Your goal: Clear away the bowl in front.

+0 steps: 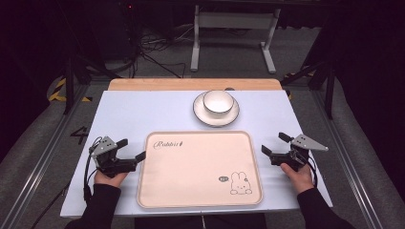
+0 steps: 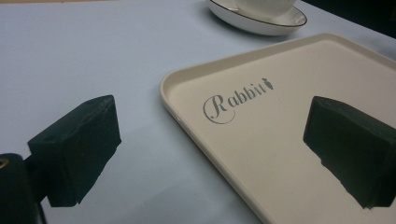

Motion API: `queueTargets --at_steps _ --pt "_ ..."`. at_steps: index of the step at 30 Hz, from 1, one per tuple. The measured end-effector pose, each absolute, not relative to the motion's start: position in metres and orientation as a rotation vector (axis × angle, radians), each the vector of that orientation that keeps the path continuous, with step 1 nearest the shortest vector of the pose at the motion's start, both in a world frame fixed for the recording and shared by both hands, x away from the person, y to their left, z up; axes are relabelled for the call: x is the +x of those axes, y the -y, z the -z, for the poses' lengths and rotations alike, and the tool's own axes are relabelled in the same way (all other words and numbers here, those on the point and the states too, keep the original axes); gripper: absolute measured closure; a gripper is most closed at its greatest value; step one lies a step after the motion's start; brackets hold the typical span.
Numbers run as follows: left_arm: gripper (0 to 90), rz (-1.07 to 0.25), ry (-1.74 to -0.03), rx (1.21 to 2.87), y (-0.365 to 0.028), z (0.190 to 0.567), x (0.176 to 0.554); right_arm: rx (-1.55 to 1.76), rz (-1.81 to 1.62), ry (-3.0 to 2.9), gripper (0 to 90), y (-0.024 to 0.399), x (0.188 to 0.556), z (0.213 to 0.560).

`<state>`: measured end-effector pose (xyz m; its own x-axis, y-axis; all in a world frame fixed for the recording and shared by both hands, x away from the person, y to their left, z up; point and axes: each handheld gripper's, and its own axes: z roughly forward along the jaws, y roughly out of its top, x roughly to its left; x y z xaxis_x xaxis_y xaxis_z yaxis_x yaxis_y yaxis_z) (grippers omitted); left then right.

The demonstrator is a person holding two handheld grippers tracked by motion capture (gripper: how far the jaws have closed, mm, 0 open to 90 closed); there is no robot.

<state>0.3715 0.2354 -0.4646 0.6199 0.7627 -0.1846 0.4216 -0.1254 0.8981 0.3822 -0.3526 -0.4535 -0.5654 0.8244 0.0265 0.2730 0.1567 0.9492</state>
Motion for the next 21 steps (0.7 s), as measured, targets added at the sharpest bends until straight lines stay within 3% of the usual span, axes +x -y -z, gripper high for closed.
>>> queueTargets --at_steps 21 --pt "4.8 -0.39 -0.994 1.674 -0.2388 0.4551 0.3761 1.041 -1.406 -1.932 5.1 0.3525 0.3826 0.4536"
